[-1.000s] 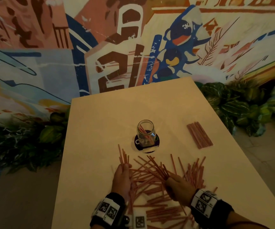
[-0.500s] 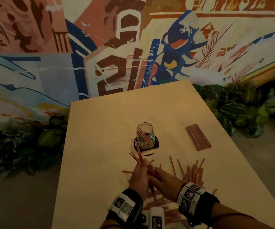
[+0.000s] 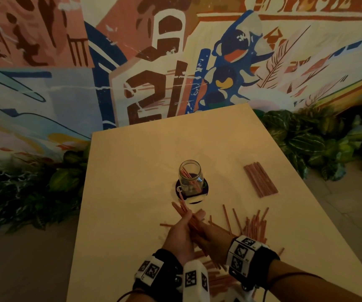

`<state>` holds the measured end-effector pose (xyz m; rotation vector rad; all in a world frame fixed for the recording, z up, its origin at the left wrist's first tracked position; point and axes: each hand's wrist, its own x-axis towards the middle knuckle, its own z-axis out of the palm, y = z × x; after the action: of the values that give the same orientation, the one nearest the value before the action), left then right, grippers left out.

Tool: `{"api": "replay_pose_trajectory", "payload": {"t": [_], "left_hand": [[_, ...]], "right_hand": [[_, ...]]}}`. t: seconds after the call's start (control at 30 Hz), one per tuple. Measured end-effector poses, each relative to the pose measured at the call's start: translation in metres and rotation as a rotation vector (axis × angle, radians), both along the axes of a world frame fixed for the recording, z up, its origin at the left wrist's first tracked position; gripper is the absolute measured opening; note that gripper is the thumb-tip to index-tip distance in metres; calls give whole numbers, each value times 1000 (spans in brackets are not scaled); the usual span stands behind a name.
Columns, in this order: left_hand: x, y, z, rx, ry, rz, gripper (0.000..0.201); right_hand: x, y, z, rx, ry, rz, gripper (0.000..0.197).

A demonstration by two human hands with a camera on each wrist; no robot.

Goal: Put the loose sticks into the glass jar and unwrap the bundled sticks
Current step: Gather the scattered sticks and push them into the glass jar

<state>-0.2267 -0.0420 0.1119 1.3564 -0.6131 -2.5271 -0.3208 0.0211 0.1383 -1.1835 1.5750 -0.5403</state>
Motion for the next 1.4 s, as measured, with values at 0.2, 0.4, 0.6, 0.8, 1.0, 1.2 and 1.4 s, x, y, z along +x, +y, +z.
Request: {"api": "replay_pose_trajectory", "payload": {"t": [0.2,0.4,0.6,0.8,1.0,1.2,1.4], "left_hand": [[12,-2,3,-73,49,-24,38],[22,-5,2,160,-17,36,67],[15,4,16,292,81,116,76],[2,1,25,269,230,262,59],[1,8,26,154,217,215,50],[1,11,28,134,272,252,38],[3,5,27,181,141,239,44]], "right_hand": [[0,-2,-13,-11,-222,-223,25],[-6,-16,9,-188,-360,-492,22],[3,-26,33,-296,-474,-590,32],[6,-19,32,-294,-369,-507,34],[8,-15,32,-330,-335,-540,29],[6,-12,35,-349,-368,-543,15],[2,-9,44,-400,-421,-552,26]]}}
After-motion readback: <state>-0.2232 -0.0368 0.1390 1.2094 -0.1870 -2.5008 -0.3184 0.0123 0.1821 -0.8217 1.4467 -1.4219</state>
